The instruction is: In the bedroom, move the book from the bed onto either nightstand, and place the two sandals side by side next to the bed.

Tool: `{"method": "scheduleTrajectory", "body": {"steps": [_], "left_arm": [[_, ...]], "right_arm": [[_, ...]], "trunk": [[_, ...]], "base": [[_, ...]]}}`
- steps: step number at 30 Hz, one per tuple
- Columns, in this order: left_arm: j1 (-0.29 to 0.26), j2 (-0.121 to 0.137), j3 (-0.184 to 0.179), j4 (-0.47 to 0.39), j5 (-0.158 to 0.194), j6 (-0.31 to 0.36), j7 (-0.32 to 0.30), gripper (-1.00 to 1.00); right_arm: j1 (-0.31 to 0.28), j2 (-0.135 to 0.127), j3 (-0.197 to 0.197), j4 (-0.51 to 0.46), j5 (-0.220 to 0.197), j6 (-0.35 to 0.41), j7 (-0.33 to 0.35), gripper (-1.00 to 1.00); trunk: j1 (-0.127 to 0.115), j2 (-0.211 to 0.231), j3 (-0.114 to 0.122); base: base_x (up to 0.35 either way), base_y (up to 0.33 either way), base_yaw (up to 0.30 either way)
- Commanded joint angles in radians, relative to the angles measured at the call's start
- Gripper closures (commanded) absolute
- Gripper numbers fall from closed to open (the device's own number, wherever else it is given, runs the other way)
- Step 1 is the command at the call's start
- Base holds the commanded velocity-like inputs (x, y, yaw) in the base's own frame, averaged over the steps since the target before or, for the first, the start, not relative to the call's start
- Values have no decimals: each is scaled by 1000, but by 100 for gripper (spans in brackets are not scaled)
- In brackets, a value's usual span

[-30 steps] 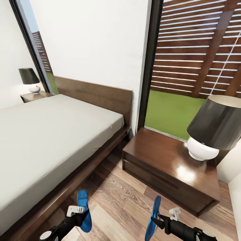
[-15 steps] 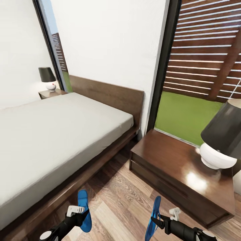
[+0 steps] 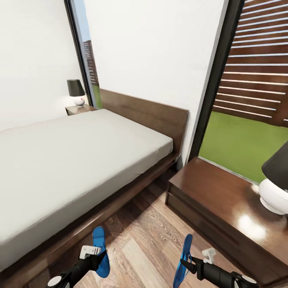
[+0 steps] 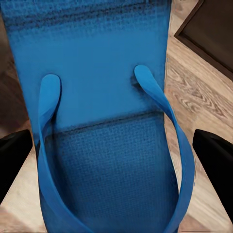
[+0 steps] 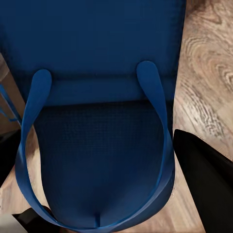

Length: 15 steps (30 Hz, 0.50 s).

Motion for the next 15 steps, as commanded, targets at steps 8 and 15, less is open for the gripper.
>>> {"method": "scheduleTrajectory", "body": {"steps": [8,15], "left_arm": [[-1,-1,8,1,-10,-5,-5,100],[-1,-1,7,1,-9,-5,-5,100]], "right_arm": [[-1,1,-8,-1,9,3,7,100],[-1,1,-8,-1,9,3,7,100]], "trunk": [[0,0,-1],[0,0,-1]], "base": [[-130,0,231],[-3,0,231]]}}
